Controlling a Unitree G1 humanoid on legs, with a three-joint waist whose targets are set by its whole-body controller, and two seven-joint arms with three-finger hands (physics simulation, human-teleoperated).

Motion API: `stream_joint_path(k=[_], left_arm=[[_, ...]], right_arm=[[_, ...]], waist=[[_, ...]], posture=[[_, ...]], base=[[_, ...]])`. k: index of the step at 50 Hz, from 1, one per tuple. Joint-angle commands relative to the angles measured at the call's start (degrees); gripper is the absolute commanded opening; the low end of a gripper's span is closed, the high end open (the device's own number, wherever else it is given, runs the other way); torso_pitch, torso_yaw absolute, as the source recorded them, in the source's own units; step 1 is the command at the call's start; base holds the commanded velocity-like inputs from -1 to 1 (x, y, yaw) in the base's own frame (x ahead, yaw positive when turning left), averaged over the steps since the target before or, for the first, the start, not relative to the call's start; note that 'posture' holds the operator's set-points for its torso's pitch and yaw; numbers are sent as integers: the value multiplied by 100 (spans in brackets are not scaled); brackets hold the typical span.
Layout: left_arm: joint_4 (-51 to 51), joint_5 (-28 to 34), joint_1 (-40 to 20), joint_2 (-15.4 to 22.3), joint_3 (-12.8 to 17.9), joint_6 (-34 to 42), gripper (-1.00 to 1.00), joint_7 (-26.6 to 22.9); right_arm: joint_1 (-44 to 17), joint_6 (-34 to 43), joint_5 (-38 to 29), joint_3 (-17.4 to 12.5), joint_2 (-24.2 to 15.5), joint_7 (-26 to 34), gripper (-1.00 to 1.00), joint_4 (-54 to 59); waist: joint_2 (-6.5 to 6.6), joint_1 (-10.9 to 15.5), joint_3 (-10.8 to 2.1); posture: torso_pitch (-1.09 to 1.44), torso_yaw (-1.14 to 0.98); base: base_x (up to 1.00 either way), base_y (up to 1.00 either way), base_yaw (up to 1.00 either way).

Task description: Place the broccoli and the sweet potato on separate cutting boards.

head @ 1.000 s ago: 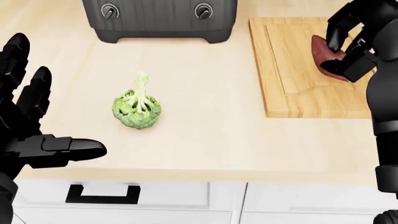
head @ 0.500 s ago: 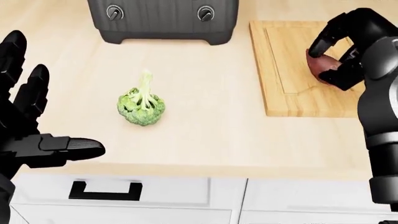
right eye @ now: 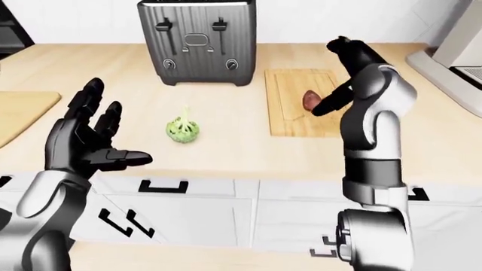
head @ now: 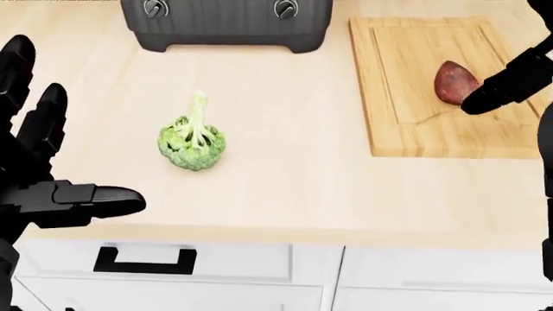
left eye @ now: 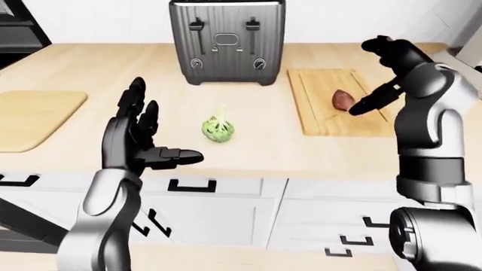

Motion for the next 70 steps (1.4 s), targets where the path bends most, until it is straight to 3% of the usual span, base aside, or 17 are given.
stream_joint_path(k=[1,3,10,15,20,26,35,43,51,64,70], left_arm=[[-213,-10,-194,67,21,-78,100,32],[-220,0,-273,84,-7,-17,100,49],[-317,170,-634,128,-270,362,100,90],[-401,608,-1053,289,-534,727,100,-24],[-428,1208,-1372,317,-817,1055,100,-408],[-563,1869,-1506,198,-1106,1400,100,-958],[-502,3135,-1680,42,-1646,1627,100,-1845],[-234,3977,-1921,-295,-1795,1661,100,-2554],[21,4205,-1978,-574,-1725,1669,100,-2732],[239,4606,-2097,-725,-1964,1727,100,-2943],[387,4724,-2068,-782,-1920,1588,100,-3038]], right_arm=[[-36,319,50,-173,-60,347,73,-858],[126,577,46,-196,-98,649,100,-1395],[616,1554,149,-362,-81,1466,100,-3285],[766,1794,116,-353,-97,1686,100,-3817],[941,2007,-4,-277,75,1912,100,-4452],[792,2610,-287,-251,2,2616,100,-5225],[1043,2603,-155,-265,186,2427,100,-5400],[1131,2564,-149,-217,286,2347,100,-5431],[1170,2533,-164,-197,334,2288,100,-5421],[976,2468,-270,-141,353,2343,100,-5277],[1020,2404,-313,-111,427,2310,100,-5251]], waist=[[-23,-8,-149],[-34,3,-140],[-61,-3,-125],[-61,-20,-109],[-57,-29,-94],[-46,-28,-59],[-94,-32,-62],[-108,-17,-58],[-137,-16,-64],[-152,-16,-77],[-160,-15,-73]], posture=[[0,0],[0,0],[0,0],[0,0],[0,0],[0,0],[0,0],[0,0],[0,0],[0,0],[0,0]], base=[[0,0,0],[0,0,0],[0,0,0],[0,0,0],[0,0,0],[0,0,0],[0,0,0],[0,0,0],[0,0,0],[0,0,0],[0,0,0]])
